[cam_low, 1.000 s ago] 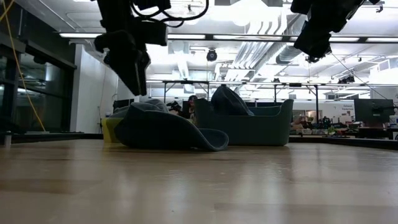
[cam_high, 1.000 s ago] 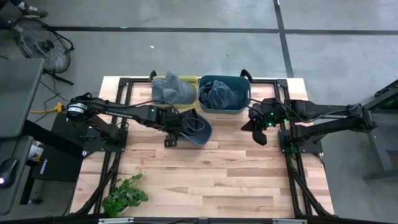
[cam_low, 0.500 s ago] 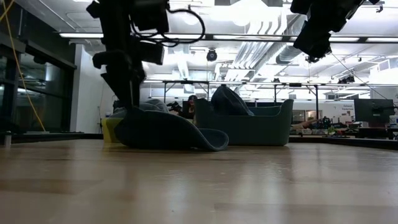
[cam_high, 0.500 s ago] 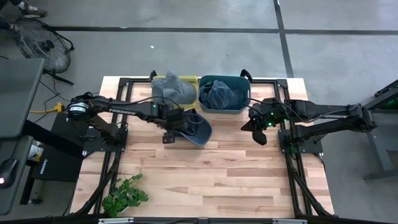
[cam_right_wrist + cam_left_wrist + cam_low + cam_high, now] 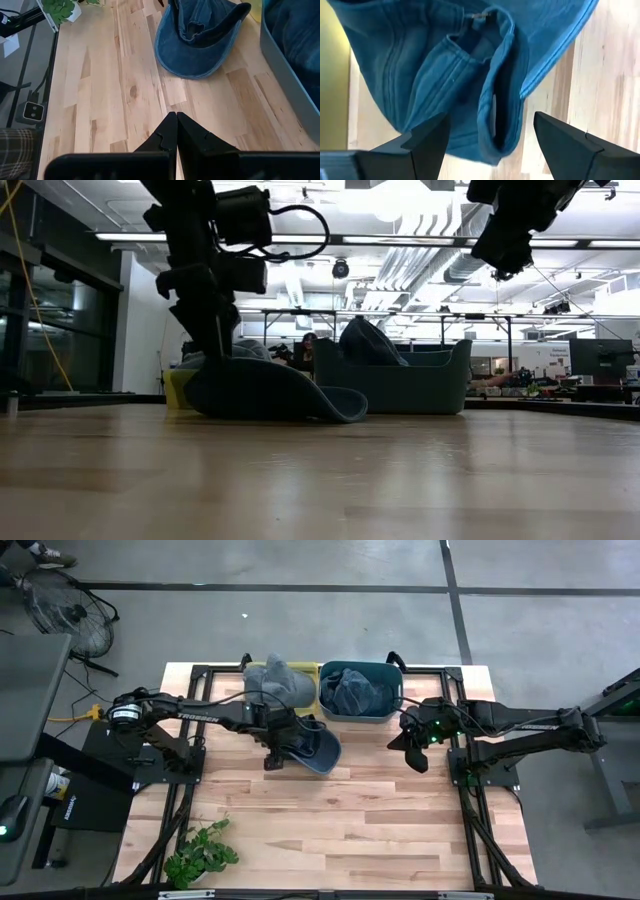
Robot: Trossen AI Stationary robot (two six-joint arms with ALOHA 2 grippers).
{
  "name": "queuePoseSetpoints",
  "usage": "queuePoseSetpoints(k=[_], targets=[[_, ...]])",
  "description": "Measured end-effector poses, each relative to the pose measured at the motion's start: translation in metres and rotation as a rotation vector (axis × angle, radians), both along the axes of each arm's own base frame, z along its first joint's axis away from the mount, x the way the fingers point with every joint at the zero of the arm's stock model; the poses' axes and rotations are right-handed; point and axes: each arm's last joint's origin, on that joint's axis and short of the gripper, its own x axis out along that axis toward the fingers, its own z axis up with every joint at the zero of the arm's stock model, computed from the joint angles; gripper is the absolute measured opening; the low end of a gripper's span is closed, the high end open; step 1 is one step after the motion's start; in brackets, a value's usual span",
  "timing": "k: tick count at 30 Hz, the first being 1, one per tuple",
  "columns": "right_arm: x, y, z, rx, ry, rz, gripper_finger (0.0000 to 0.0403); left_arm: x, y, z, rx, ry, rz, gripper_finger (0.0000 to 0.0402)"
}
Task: Pick & Place hat
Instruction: Put the blue cap into the blue bin
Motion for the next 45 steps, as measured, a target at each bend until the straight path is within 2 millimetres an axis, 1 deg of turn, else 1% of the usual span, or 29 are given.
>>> queuePoseSetpoints(k=[2,5,8,10,12,18,21,24,27,30,33,34,35,39,42,45], targets=[[0.0,0.0,0.0,-0.003,0.001,-0.006,0.0,0.002,0.0,0.001,-0.002,-0.018,-0.001,0.0282],[0.0,-0.001,0.0,-0.006,0.001,-0.018,0.0001,0.006,0.001,-0.004,-0.007,-0.03,0.0,0.0282],[0.0,-0.001,0.0,-0.008,0.003,-0.039,0.0,0.006,0.001,-0.004,-0.007,-0.025,-0.001,0.0282],[0.0,-0.001,0.0,-0.009,0.002,-0.04,0.0001,0.011,0.001,-0.009,-0.01,-0.022,-0.001,0.0282],[0.0,-0.001,0.0,-0.007,0.0,-0.042,0.0001,0.01,0.001,-0.016,-0.024,0.014,-0.004,0.0282],[0.001,-0.001,0.001,-0.004,-0.005,-0.044,0.0002,0.015,0.001,-0.022,-0.039,0.017,-0.008,0.0282],[0.001,-0.001,0.001,-0.002,-0.004,-0.046,0.0001,0.015,0.001,-0.023,-0.04,0.016,-0.002,0.0272],[0.001,-0.001,0.001,-0.001,-0.004,-0.046,0.0001,0.015,0.001,-0.023,-0.043,0.016,-0.001,0.024],[0.001,-0.001,0.001,-0.001,-0.004,-0.046,0.0002,0.015,0.0,-0.023,-0.074,0.011,-0.011,0.0189],[0.001,-0.001,0.001,-0.001,-0.004,-0.046,0.0004,0.015,0.0,-0.023,-0.107,0.007,0.002,0.0124],[0.001,-0.001,0.001,-0.001,-0.004,-0.046,0.0002,0.016,-0.001,-0.022,-0.146,0.001,0.004,0.0042],[0.001,-0.001,0.001,-0.001,-0.004,-0.046,0.0001,0.016,-0.002,-0.022,-0.163,-0.003,-0.001,0.0022],[0.001,-0.001,0.001,-0.001,-0.004,-0.046,0.0001,0.016,-0.002,-0.022,-0.173,-0.007,-0.003,0.0016],[0.001,-0.001,0.001,0.001,-0.004,-0.043,0.0004,0.019,-0.003,-0.016,-0.227,-0.023,-0.021,0.001],[0.001,-0.001,0.001,0.009,-0.004,-0.034,0.0006,0.025,-0.004,-0.002,-0.271,-0.044,-0.033,0.0009],[0.0,0.001,0.001,0.042,-0.006,0.008,0.0006,0.03,-0.004,0.018,-0.31,-0.048,-0.047,0.0007]])
